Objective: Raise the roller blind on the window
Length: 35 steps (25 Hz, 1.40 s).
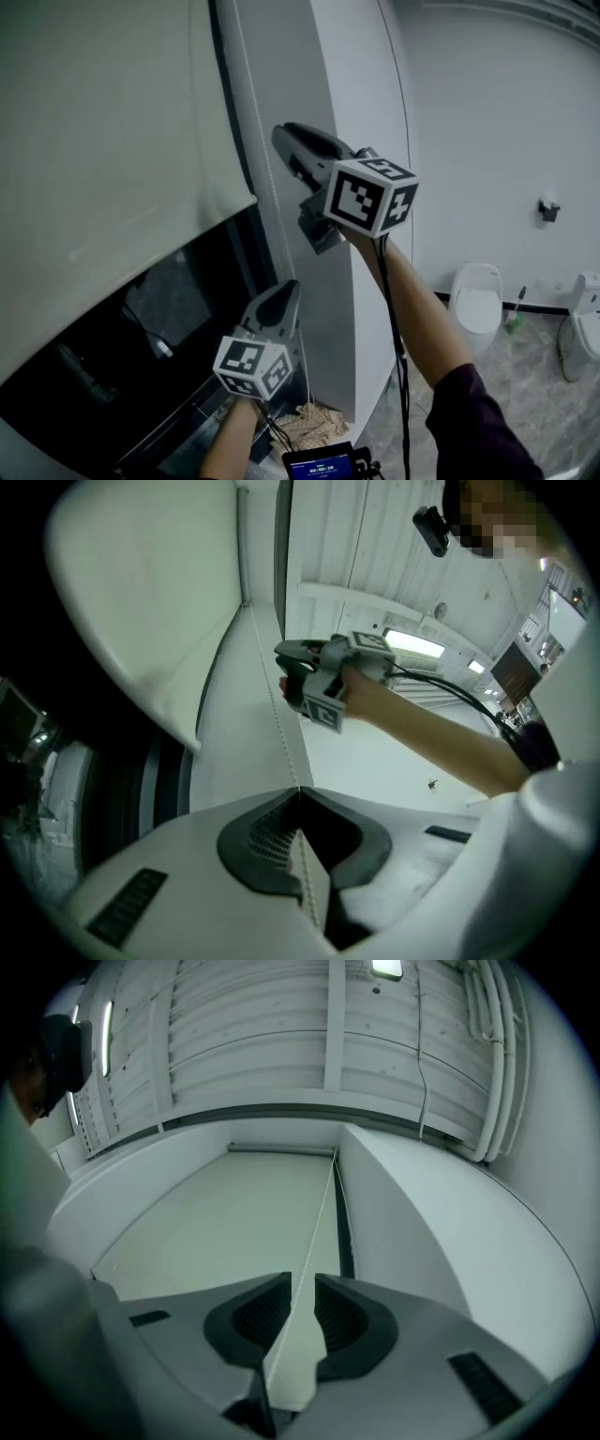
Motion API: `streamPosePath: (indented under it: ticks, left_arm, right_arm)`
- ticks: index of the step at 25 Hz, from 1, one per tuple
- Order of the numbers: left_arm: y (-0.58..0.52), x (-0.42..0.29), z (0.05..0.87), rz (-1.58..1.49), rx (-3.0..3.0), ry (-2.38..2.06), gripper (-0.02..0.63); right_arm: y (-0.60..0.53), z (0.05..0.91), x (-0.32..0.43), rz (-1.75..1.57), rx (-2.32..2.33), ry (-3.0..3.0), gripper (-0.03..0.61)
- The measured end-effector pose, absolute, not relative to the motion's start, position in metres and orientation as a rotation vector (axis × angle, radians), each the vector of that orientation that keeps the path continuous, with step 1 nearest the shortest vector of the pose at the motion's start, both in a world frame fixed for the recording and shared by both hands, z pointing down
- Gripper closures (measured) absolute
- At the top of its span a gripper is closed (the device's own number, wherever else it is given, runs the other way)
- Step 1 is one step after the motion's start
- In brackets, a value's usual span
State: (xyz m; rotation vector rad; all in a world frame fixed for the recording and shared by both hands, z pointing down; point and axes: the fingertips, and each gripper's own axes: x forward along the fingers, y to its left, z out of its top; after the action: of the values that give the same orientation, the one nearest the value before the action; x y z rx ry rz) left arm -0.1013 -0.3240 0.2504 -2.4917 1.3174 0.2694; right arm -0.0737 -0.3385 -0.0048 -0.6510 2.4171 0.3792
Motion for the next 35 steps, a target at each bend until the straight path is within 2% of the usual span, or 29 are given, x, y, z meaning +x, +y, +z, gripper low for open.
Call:
streamPosePath:
  ticks: [5,13,14,20,23,26,32,35]
  left_arm:
    - [-0.305,-0.078,0.296,0.246,-2.526,1.318,0.600]
    - [-0.283,-0.069,0.295,0.257,-2.512,1.280,0.600]
    - [-0.283,-0.068,0.295,0.259,-2.511,1.278,0.600]
    - [-0.284,-0.082,0.291,0.349,-2.539,1.281,0.598]
    - [-0.292,-0.109,0.254,0.440,-2.535,1.289,0.597]
    - [-0.292,-0.128,0.180,0.549,-2.538,1.255,0.597]
    - [-0.294,-0.134,0.076,0.555,-2.414,1.155,0.595]
    - [-0.309,-0.123,0.037,0.532,-2.439,1.135,0.555]
  right_arm:
    - [-0.324,-0.007,-0.074,0.380,-0.596,2.419,0.497]
    - [-0.330,-0.006,-0.072,0.443,-0.732,2.399,0.499]
    - [-0.328,-0.006,-0.073,0.446,-0.730,2.405,0.551]
    - [-0.325,-0.006,-0.073,0.481,-0.767,2.405,0.565]
    - [-0.329,-0.009,-0.073,0.507,-0.809,2.413,0.565]
    - [-0.328,-0.002,-0.074,0.547,-0.859,2.436,0.565]
    - [-0.317,0.075,-0.083,0.545,-0.851,2.476,0.565]
    - [-0.303,0.102,-0.084,0.544,-0.842,2.507,0.565]
